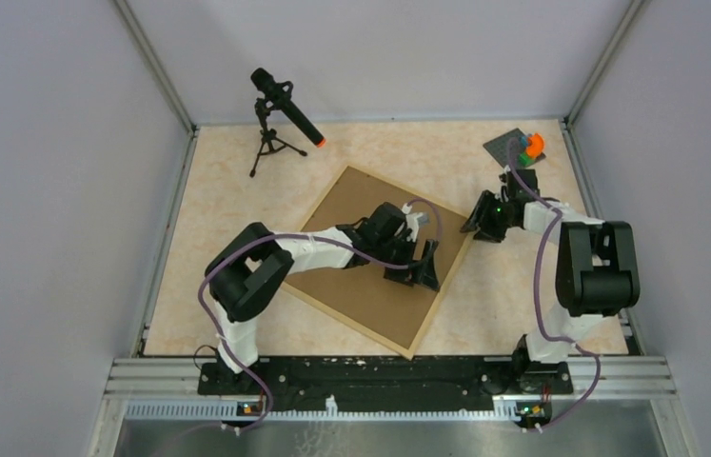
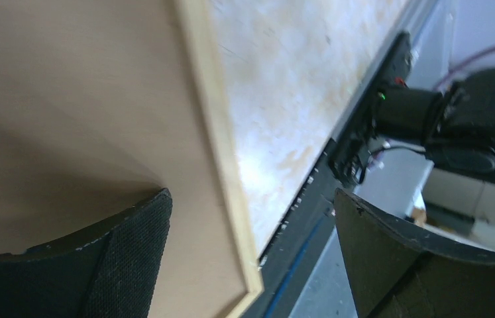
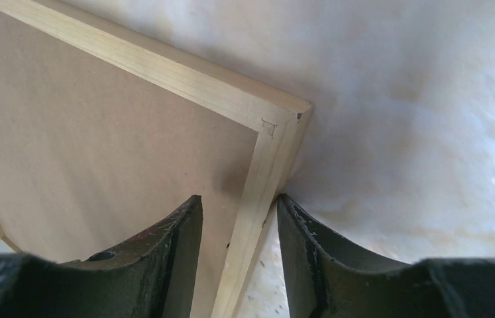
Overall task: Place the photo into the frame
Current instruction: Adjust the photo frame at the center of the board, then install the photo frame at the center of the board.
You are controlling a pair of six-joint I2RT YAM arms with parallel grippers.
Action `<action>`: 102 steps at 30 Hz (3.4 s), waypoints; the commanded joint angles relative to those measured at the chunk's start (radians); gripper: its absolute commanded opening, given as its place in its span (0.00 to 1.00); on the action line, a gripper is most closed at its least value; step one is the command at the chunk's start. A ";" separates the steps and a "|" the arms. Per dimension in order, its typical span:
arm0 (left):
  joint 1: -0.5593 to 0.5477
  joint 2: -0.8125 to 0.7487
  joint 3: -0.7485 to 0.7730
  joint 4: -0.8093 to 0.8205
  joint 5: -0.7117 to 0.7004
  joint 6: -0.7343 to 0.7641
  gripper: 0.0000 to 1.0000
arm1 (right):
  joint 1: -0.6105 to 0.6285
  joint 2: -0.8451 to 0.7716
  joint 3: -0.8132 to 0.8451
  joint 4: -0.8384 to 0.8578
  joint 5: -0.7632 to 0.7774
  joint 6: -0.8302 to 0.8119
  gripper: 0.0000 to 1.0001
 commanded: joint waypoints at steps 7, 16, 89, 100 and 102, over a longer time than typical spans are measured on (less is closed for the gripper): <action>-0.083 0.091 0.040 0.012 0.086 -0.031 0.97 | 0.137 0.156 0.179 0.033 -0.081 -0.060 0.47; 0.135 0.014 0.200 -0.215 0.140 0.065 0.99 | 0.024 0.077 0.113 0.029 -0.220 0.013 0.52; 0.339 0.012 -0.005 -0.110 0.121 -0.005 0.87 | 0.251 0.241 0.173 -0.097 0.053 -0.034 0.34; 0.338 0.032 -0.006 -0.104 0.126 -0.010 0.87 | 0.297 0.281 0.182 -0.177 0.233 -0.030 0.32; 0.338 0.035 -0.007 -0.097 0.132 -0.013 0.87 | 0.301 0.279 0.180 -0.179 0.224 -0.033 0.32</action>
